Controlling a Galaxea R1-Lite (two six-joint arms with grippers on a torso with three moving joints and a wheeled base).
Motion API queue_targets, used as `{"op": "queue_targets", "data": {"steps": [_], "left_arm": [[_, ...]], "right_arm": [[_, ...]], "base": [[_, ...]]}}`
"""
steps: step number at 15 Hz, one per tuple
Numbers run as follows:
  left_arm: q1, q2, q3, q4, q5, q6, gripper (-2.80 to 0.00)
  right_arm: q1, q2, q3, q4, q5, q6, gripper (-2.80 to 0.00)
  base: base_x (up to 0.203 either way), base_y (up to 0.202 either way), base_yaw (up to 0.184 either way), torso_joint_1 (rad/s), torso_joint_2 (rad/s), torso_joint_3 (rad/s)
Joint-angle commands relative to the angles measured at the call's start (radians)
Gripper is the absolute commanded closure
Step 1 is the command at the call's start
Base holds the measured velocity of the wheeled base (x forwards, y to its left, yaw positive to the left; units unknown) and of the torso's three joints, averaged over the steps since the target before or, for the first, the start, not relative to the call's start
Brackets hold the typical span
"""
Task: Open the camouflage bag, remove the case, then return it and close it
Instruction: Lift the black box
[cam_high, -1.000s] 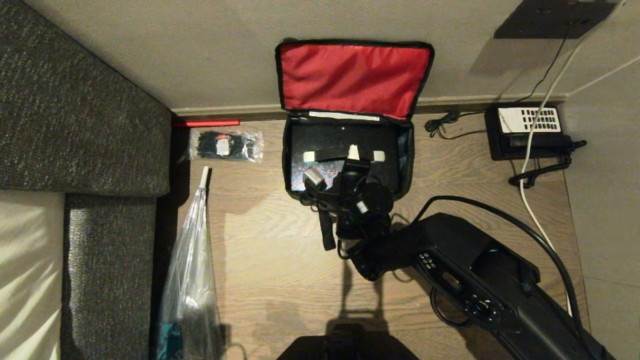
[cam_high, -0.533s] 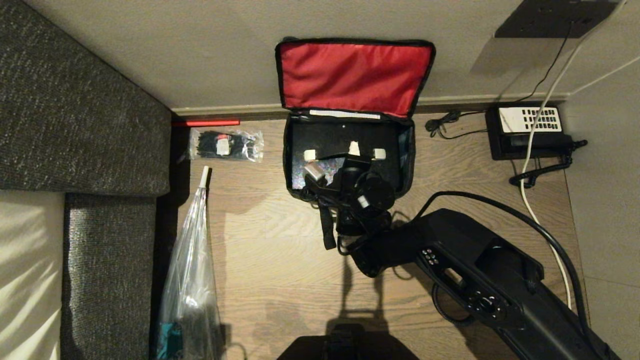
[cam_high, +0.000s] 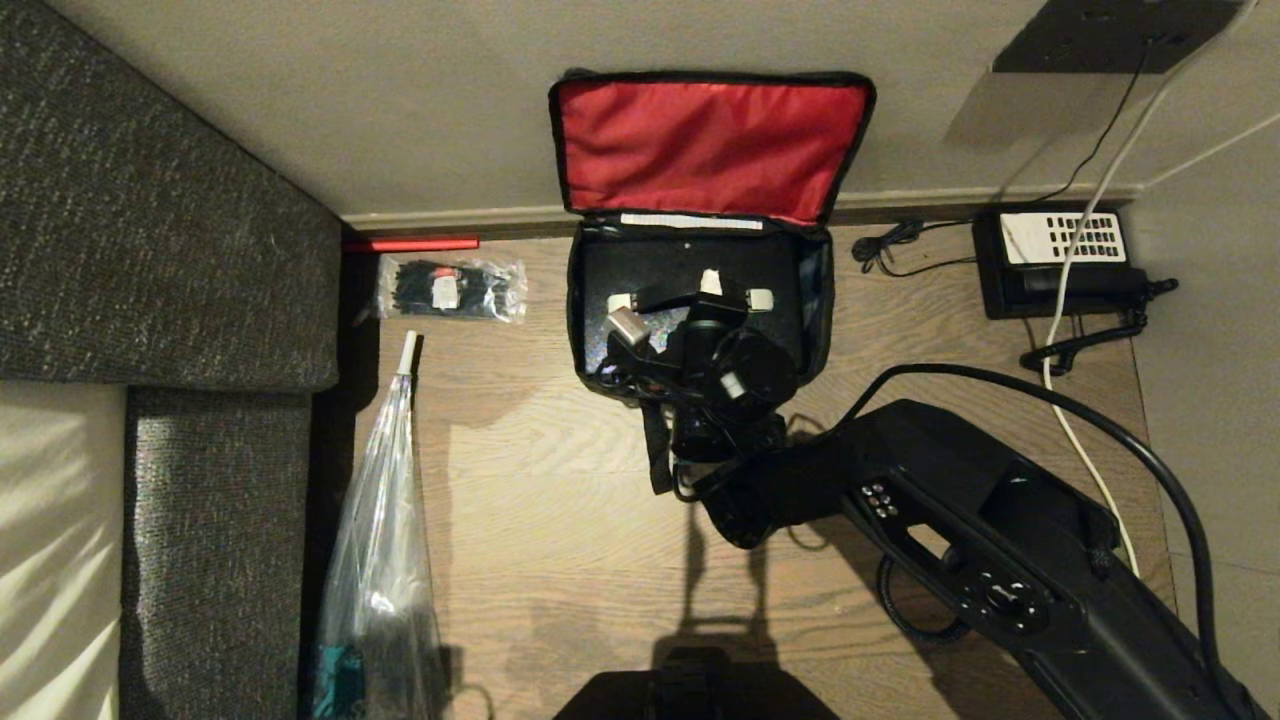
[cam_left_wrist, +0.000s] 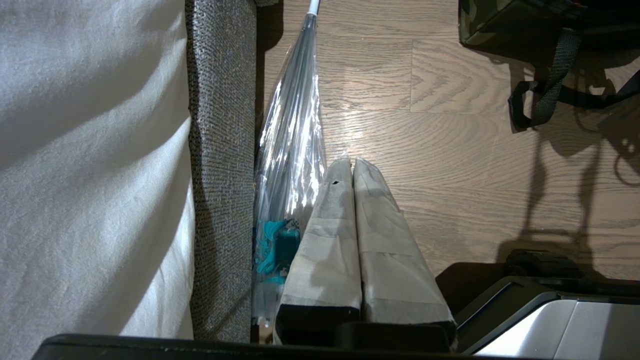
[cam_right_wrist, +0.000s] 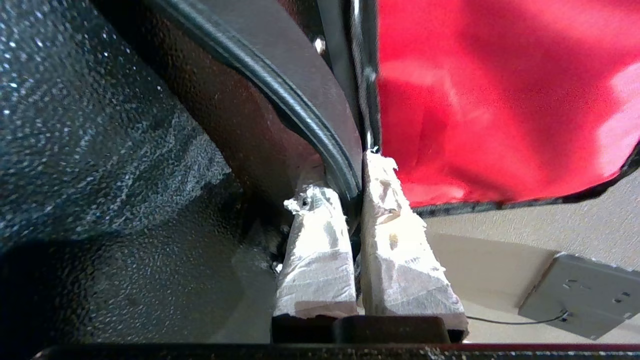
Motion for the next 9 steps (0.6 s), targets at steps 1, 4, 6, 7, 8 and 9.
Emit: {"op": "queue_targets", "data": {"steps": [1,4,6,7,8,9], "left_arm": [[0.0,-0.002,0.003,0.0,0.0,-0.001,0.0],[0.0,-0.002,0.003,0.0,0.0,-0.001,0.0],[0.0,-0.002,0.003,0.0,0.0,-0.001,0.0],[0.0,-0.002,0.003,0.0,0.0,-0.001,0.0],[0.0,-0.002,0.003,0.0,0.0,0.0,0.0],[0.0,-0.002,0.003,0.0,0.0,-0.001,0.0]], "right_arm": [[0.013,-0.047,0.018,-0.016,-0.002,-0.008,0.0],[0.019,-0.061,0.028,-0.016,-0.002,-0.01,0.0],[0.019,-0.083,0.039,-0.016,-0.002,-0.019,0.0],[0.019,-0.096,0.062,-0.016,-0.003,-0.019,0.0],[0.019,-0.112,0.11,-0.016,-0.003,-0.014,0.0],[0.02,-0.13,0.165,-0.016,-0.003,-0.006,0.0]], "base": [[0.0,0.0,0.0,0.0,0.0,0.0],[0.0,0.0,0.0,0.0,0.0,0.0],[0.0,0.0,0.0,0.0,0.0,0.0],[0.0,0.0,0.0,0.0,0.0,0.0],[0.0,0.0,0.0,0.0,0.0,0.0],[0.0,0.0,0.0,0.0,0.0,0.0]]}}
